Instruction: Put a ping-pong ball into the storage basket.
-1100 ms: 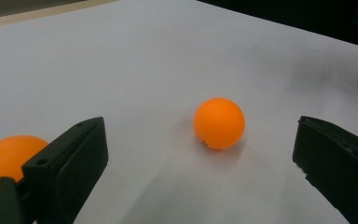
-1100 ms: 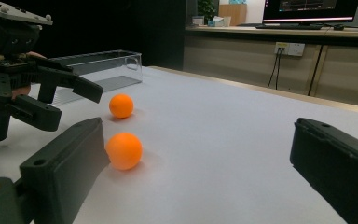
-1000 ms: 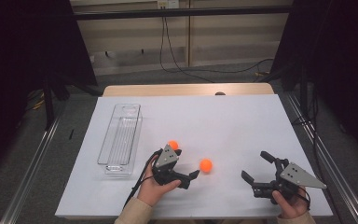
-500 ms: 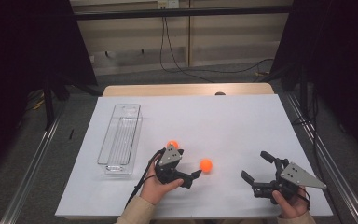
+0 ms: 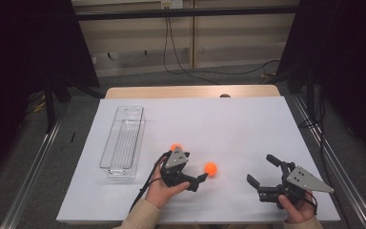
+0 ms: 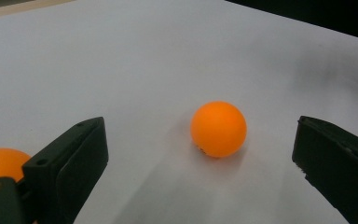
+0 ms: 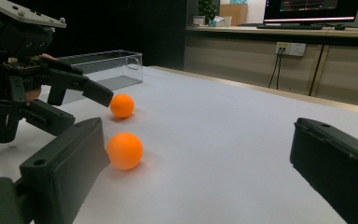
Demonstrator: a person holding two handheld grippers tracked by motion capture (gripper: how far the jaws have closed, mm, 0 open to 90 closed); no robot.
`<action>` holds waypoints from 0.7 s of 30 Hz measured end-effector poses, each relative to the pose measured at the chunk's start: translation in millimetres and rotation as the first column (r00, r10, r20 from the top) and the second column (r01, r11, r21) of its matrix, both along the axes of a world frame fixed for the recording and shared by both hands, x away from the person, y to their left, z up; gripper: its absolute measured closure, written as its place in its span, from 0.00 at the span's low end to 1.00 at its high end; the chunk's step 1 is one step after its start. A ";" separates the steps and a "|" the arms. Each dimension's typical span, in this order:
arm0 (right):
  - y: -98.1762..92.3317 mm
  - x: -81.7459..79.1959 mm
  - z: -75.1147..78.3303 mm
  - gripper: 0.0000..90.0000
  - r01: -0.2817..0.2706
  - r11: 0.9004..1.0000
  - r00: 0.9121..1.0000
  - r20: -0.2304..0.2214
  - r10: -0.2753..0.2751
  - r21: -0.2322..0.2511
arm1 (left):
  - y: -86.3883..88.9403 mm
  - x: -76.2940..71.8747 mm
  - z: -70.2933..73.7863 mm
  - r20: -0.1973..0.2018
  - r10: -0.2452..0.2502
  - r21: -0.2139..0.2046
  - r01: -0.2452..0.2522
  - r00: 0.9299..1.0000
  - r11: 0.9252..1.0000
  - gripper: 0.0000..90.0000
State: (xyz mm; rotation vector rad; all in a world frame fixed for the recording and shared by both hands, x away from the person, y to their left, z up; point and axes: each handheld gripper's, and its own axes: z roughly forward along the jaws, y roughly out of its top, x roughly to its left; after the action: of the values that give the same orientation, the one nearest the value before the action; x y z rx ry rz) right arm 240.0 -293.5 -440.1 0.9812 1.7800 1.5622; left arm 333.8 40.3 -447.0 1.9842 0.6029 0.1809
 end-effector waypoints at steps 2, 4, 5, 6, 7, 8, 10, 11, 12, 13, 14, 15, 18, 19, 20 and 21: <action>0.0 0.0 0.1 0.03 0.000 1.000 1.000 0.001 0.000 -0.001 | -1.5 0.0 -0.2 -0.003 -0.004 0.000 0.004 1.000 1.000 0.04; -0.2 0.0 0.1 0.03 0.000 1.000 1.000 0.002 0.000 -0.004 | -2.4 0.0 -0.1 -0.005 -0.004 0.006 0.004 1.000 1.000 0.04; -0.2 -0.1 0.2 0.03 0.000 1.000 1.000 0.001 0.000 -0.003 | -2.8 0.2 -0.1 -0.004 -0.006 0.008 0.006 1.000 1.000 0.04; -0.3 -0.2 0.2 0.03 -0.001 1.000 1.000 0.001 0.001 -0.003 | -3.4 0.3 -0.3 -0.004 -0.006 0.005 0.006 1.000 1.000 0.04; -0.3 -0.1 0.2 0.03 0.000 1.000 1.000 0.001 0.000 -0.003 | -3.8 0.4 -0.5 -0.005 -0.008 0.005 0.008 1.000 1.000 0.04; -0.2 -0.1 0.2 0.03 -0.001 1.000 1.000 0.000 0.001 0.000 | -4.5 0.3 -0.9 -0.007 -0.009 0.002 0.009 1.000 1.000 0.04; -0.3 0.0 0.2 0.03 -0.002 1.000 1.000 0.001 0.002 -0.002 | -5.0 0.5 -0.8 -0.009 -0.011 0.013 0.012 1.000 1.000 0.04; -0.2 -0.1 0.3 0.03 -0.001 1.000 1.000 0.001 0.001 -0.001 | -5.3 0.6 -0.9 -0.011 -0.011 0.013 0.011 1.000 1.000 0.04; -0.2 -0.2 0.3 0.03 -0.002 1.000 1.000 0.001 0.002 -0.002 | -5.4 0.7 -0.9 -0.011 -0.010 0.013 0.010 1.000 1.000 0.04; -0.2 -0.2 0.3 0.03 -0.003 1.000 1.000 0.001 0.003 -0.002 | -5.5 0.9 -1.1 -0.010 -0.009 0.013 0.009 1.000 1.000 0.04; 0.0 -0.2 0.3 0.03 -0.001 1.000 1.000 0.000 0.001 0.000 | -5.5 1.1 -1.1 -0.011 -0.009 0.014 0.009 1.000 1.000 0.04; -0.2 -0.1 0.2 0.03 -0.001 1.000 1.000 0.001 0.001 -0.003 | -5.7 1.3 -1.2 -0.012 -0.009 0.014 0.009 1.000 1.000 0.04; -0.2 -0.3 0.3 0.03 -0.003 1.000 1.000 0.002 0.003 -0.002 | -6.4 1.6 -1.3 -0.012 -0.011 0.016 0.011 1.000 1.000 0.04; -0.2 -0.2 0.3 0.03 -0.003 1.000 1.000 0.002 0.003 -0.001 | -6.4 1.6 -1.3 -0.012 -0.011 0.016 0.011 1.000 1.000 0.04; -0.2 -0.2 0.3 0.03 -0.003 1.000 1.000 0.001 0.003 -0.002 | -7.2 1.5 -1.1 -0.016 -0.013 0.023 0.013 1.000 1.000 0.04; -0.1 -0.2 0.3 0.03 -0.001 1.000 1.000 0.001 0.001 0.000 | -7.6 1.7 -1.1 -0.015 -0.014 0.021 0.014 1.000 1.000 0.04</action>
State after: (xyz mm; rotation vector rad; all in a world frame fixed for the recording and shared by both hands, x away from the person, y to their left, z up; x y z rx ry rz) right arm 239.8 -293.6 -439.8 0.9802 1.7800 1.5632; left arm 335.6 32.7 -448.1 2.0116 0.5987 0.1652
